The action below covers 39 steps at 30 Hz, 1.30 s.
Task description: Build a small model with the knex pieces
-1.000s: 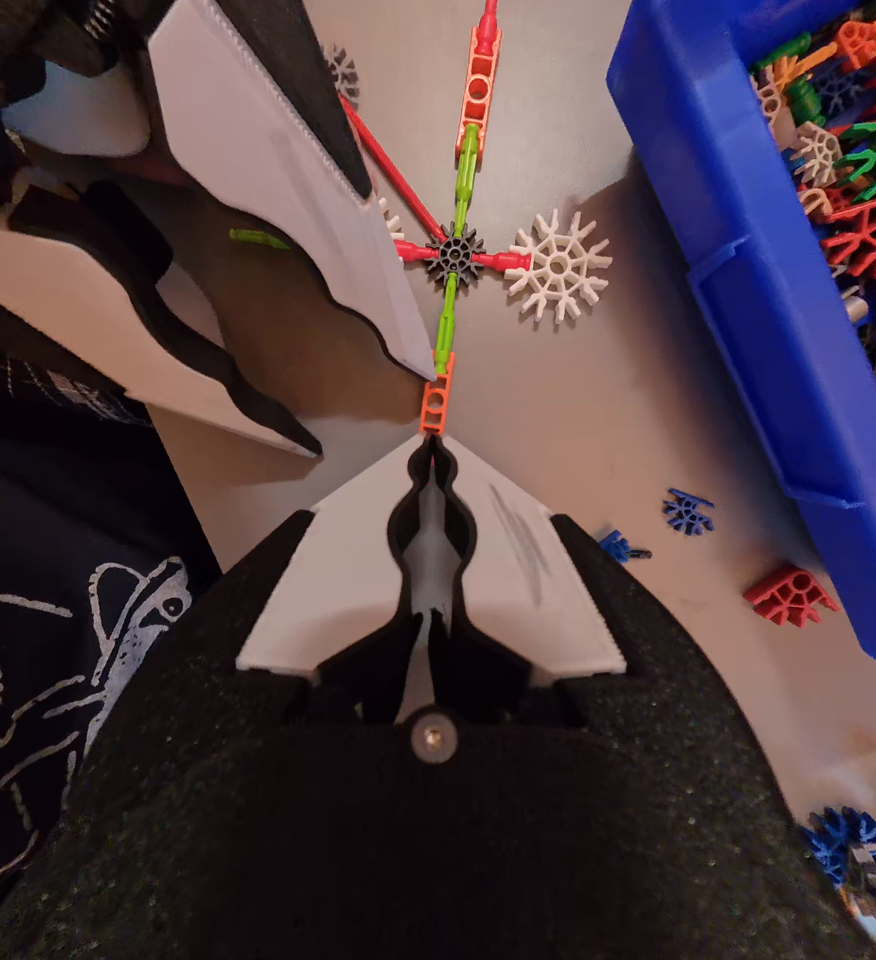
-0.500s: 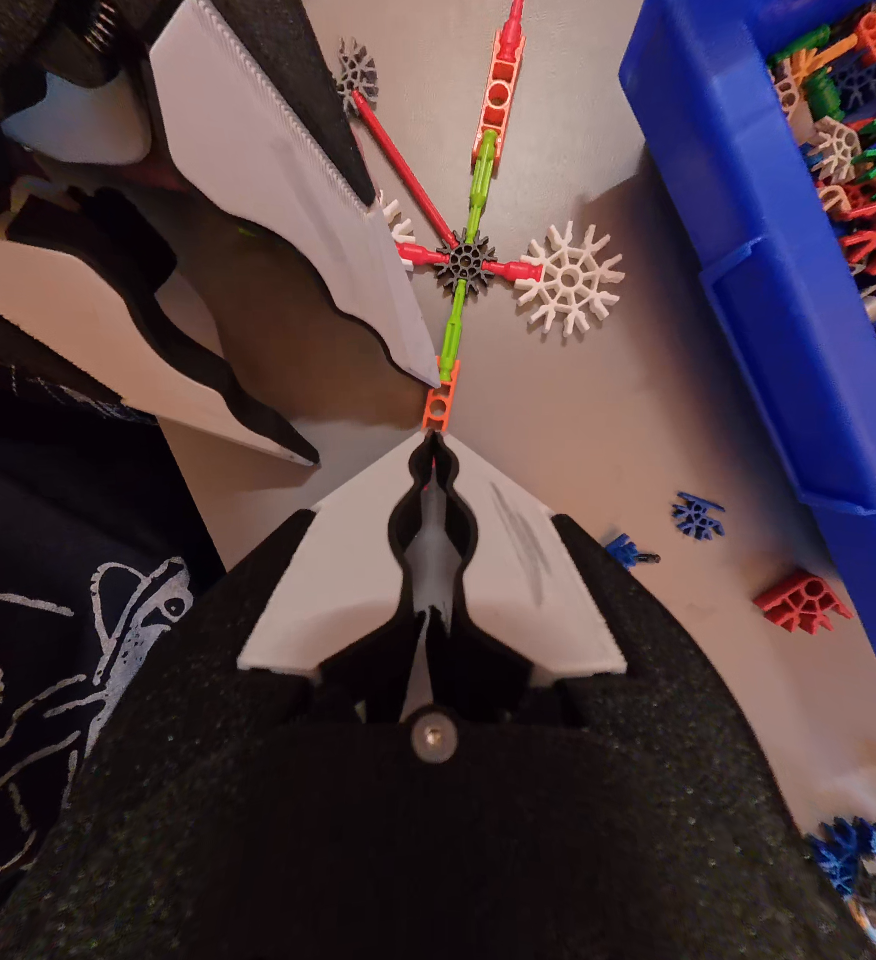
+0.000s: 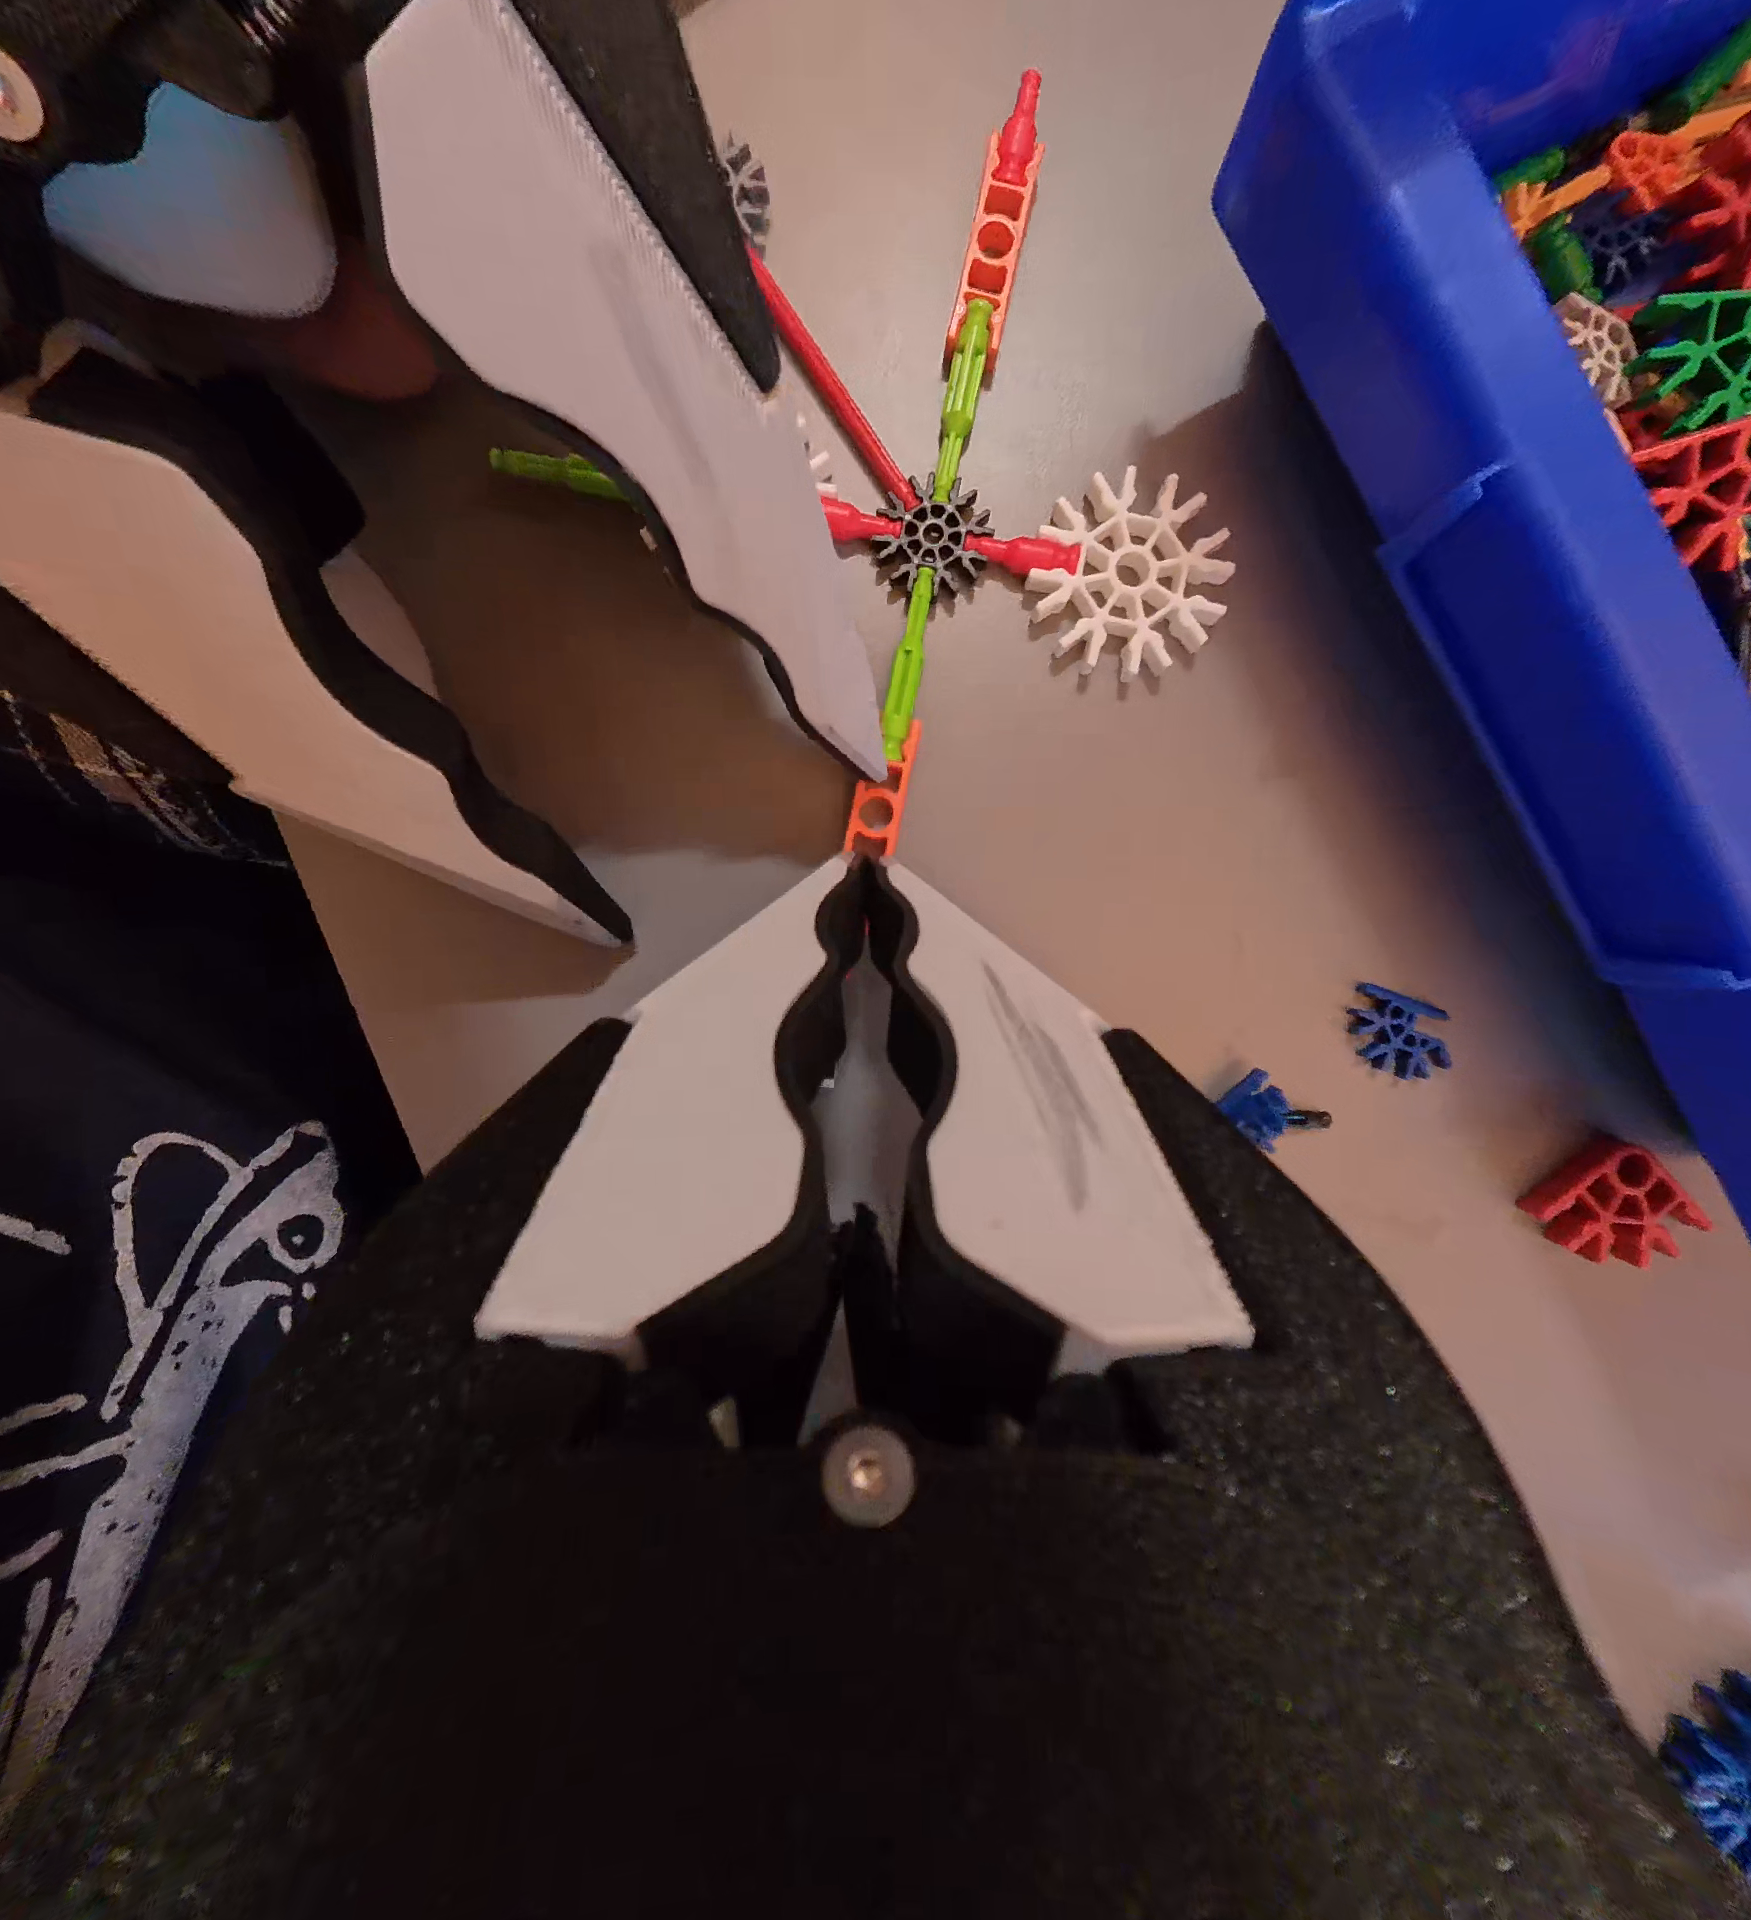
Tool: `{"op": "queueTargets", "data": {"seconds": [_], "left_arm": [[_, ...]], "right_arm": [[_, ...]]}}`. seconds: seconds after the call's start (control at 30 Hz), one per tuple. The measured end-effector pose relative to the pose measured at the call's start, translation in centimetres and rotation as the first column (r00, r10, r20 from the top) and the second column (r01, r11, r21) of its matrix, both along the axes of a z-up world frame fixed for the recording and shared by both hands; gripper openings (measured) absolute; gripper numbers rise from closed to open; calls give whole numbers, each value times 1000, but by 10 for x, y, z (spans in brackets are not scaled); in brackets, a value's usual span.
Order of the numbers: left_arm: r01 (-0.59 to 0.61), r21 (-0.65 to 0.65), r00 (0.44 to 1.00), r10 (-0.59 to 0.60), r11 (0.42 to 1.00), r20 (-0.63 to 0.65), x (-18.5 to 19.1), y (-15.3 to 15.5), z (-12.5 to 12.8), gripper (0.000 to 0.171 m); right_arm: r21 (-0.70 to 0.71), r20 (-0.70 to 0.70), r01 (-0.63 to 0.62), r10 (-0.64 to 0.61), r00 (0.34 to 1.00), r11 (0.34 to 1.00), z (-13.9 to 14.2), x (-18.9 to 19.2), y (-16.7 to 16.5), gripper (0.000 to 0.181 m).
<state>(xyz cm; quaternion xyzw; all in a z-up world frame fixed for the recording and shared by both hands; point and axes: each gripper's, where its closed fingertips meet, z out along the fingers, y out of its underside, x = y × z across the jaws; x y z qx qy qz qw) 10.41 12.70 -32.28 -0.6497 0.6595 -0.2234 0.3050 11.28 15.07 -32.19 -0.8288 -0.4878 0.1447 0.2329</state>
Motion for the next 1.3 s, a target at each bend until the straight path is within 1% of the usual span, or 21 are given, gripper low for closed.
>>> {"op": "queueTargets", "data": {"seconds": [0.07,0.13,0.3,0.4,0.47,0.67,0.77,0.83,1.1,1.17,1.3], "left_arm": [[0,-7,1000,0,1000,-2,0,0,0,53],[-1,-10,1000,1,1000,-5,1,0,0,54],[-9,-11,1000,9,1000,-3,0,1,-1,55],[-8,-16,1000,8,1000,-4,1,1,-1,55],[-7,-16,1000,7,1000,-5,1,1,-1,55],[-7,-17,1000,7,1000,-3,1,2,-1,55],[-7,-16,1000,6,1000,-4,1,2,-1,55],[-6,-15,1000,6,1000,-4,1,2,-1,55],[-7,-20,1000,7,1000,-1,1,2,-2,55],[-8,-22,1000,8,1000,-1,1,2,-2,55],[-11,-24,1000,11,1000,4,1,2,-2,56]], "right_arm": [[-20,-11,4,-4,1000,1000,0,0,0,0],[-90,-80,26,-33,996,996,1,-1,1,0],[-115,-125,43,-57,991,992,9,-4,4,0],[-97,-86,26,-34,996,995,12,-1,7,0],[-114,-71,-4,-4,997,994,14,0,3,0],[-119,-32,-26,22,999,993,10,-1,-2,0],[-97,44,-24,28,999,995,2,4,1,0],[-106,55,-30,36,998,994,1,4,-1,0],[-68,185,-108,119,976,992,0,4,-1,0],[-87,216,-123,139,966,989,-1,3,-1,0],[-196,177,-118,154,972,973,-1,2,-1,0]]}}
